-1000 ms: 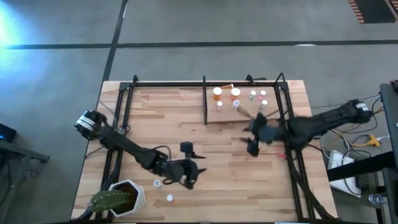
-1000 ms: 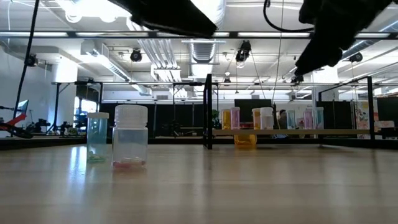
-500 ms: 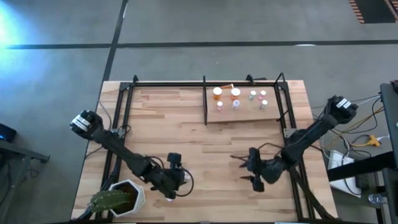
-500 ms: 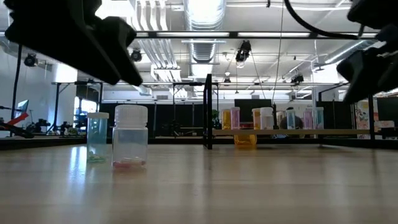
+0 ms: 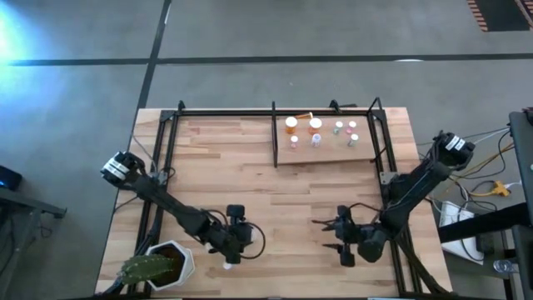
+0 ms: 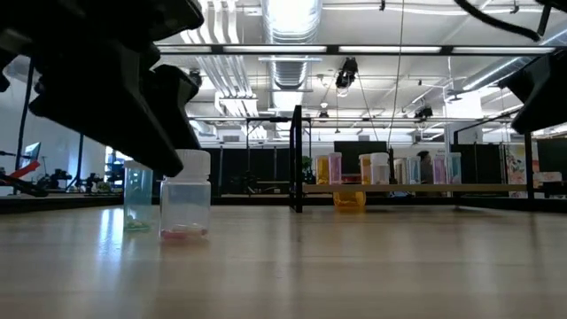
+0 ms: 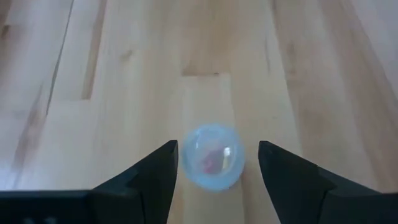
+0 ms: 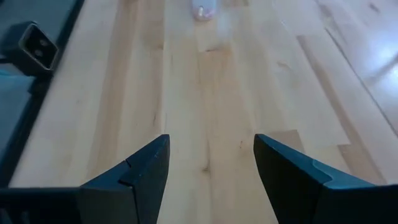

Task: Pick and place medicine bottles onto shelf by color
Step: Put the right transparent pill bottle on the shelf

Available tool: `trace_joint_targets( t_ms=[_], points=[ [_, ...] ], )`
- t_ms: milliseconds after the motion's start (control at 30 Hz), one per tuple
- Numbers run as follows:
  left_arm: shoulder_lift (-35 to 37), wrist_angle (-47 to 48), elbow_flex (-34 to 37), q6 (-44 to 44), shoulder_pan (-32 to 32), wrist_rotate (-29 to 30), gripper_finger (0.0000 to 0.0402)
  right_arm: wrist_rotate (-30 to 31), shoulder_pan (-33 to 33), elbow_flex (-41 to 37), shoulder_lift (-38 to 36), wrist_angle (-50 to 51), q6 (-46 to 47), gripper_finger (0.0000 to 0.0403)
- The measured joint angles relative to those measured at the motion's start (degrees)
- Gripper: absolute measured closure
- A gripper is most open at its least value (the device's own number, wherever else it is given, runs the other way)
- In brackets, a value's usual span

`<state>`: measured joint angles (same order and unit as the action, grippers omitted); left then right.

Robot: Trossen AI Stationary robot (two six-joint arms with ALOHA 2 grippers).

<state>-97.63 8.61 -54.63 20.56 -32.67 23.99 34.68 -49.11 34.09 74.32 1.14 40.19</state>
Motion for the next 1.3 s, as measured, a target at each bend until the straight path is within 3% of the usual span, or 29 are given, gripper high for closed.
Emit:
trace_joint_targets(
  t_ms=[367,500,633,733,867,1100,1300],
  points=[
    [-2.1,-2.5,-0.7,-0.2,0.7,0.0,0.0284,-0.1,-7.6,2.7,-0.1,0.5,4.9,0.0184],
    [-2.2,-12.1,-1.3,-4.3,3.0,-0.9,0.0284,-0.2,-11.7,3.1,0.1,0.4,11.1,0.0184],
    [-3.9,-22.4,-4.6,-11.6,9.5,-9.3,0.0284,0.0,-15.5,3.0,1.5,0.7,16.6,0.0184],
    [-7.9,-22.0,-12.0,-17.7,15.3,-14.4,0.0284,1.5,-17.0,2.9,3.4,2.3,20.9,0.0184],
    [-15.5,-16.0,-27.6,-24.6,22.4,-18.7,0.0284,1.8,-17.4,2.9,6.2,4.7,26.7,0.0184],
    [-29.4,-2.3,-55.8,-25.4,32.7,-19.1,0.0284,3.0,-17.4,2.8,10.4,7.0,31.8,0.0184],
    [-36.2,1.5,-66.4,-23.9,38.0,-19.2,0.0284,3.0,-17.4,2.8,12.8,7.2,34.1,0.0184]
  ],
)
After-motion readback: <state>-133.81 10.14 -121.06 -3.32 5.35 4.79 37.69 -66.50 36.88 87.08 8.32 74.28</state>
